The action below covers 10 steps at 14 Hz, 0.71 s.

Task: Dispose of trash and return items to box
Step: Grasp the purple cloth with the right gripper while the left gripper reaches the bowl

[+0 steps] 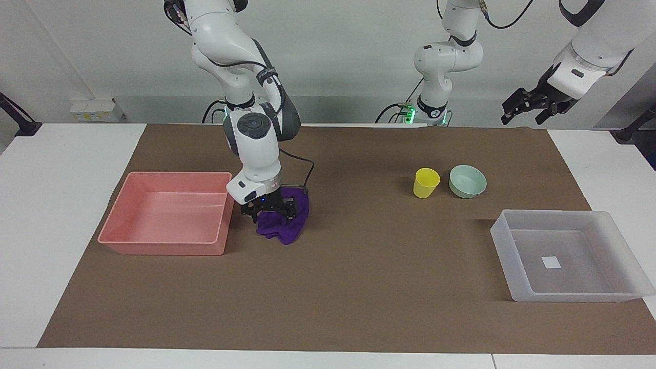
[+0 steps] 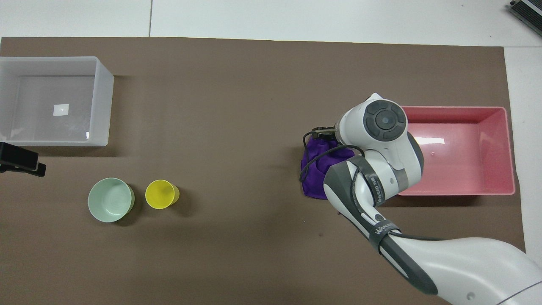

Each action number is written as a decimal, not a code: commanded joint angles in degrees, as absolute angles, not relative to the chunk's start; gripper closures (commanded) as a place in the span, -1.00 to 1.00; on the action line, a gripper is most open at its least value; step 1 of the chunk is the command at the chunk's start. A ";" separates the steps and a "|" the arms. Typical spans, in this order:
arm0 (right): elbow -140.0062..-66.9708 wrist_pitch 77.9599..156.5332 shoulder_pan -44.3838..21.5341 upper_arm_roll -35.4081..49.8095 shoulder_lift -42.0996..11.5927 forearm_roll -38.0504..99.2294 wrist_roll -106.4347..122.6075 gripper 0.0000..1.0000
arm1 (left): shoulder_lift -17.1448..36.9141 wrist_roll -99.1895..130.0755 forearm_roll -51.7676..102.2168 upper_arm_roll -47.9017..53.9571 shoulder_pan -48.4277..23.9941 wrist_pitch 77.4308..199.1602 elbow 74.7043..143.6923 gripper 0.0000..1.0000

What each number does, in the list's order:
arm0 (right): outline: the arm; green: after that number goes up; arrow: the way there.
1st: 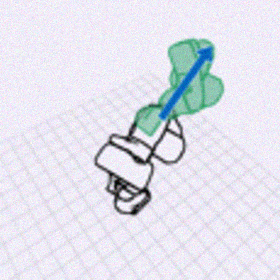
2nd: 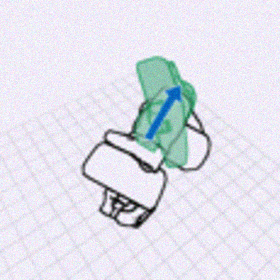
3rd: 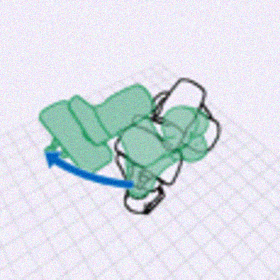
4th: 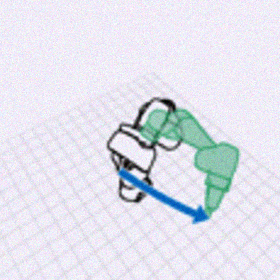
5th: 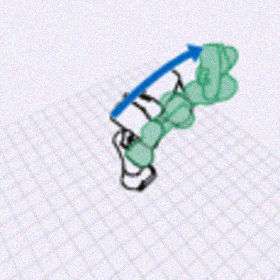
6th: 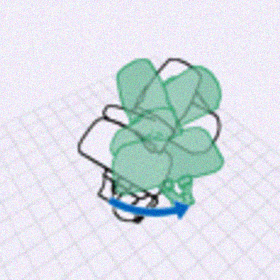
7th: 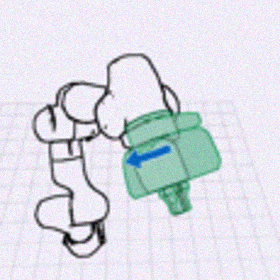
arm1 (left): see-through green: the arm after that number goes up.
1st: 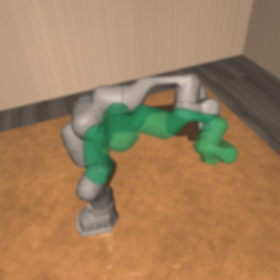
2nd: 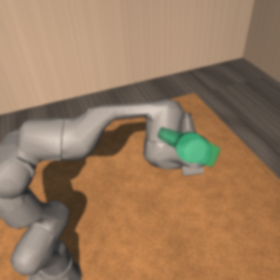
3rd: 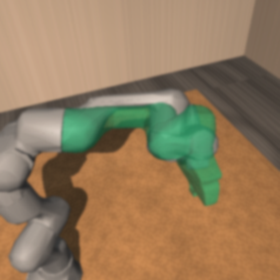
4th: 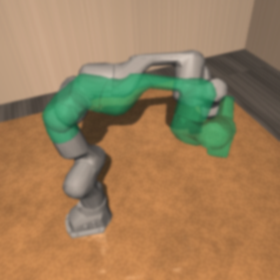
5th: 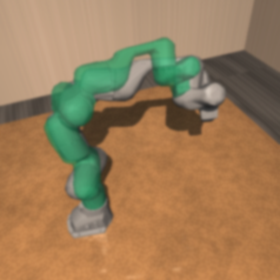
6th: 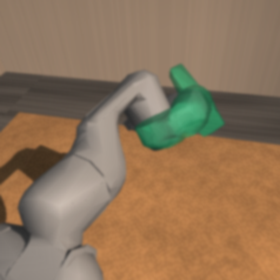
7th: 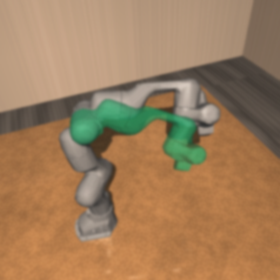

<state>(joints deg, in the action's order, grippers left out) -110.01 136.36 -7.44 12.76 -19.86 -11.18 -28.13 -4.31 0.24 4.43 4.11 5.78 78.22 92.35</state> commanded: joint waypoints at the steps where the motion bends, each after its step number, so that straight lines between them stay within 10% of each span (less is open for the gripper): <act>1: -112.67 140.27 -8.70 12.74 -20.73 -15.10 -31.38 -1.00 | -7.19 -0.17 4.92 4.13 7.29 80.58 100.68 -1.00; 6: -115.74 140.19 -9.22 12.74 -20.22 -15.56 -34.87 -1.00 | -10.98 -2.53 5.01 3.96 10.71 98.02 123.86 -1.00; 10: -116.98 140.98 -9.23 12.83 -19.34 -15.56 -35.95 1.00 | -10.64 -9.31 11.34 3.87 12.66 119.66 139.28 -1.00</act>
<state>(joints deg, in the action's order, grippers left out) -114.85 139.95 -9.43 12.82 -21.12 -13.91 -33.89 -7.43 -7.04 9.17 3.61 12.25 111.12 130.96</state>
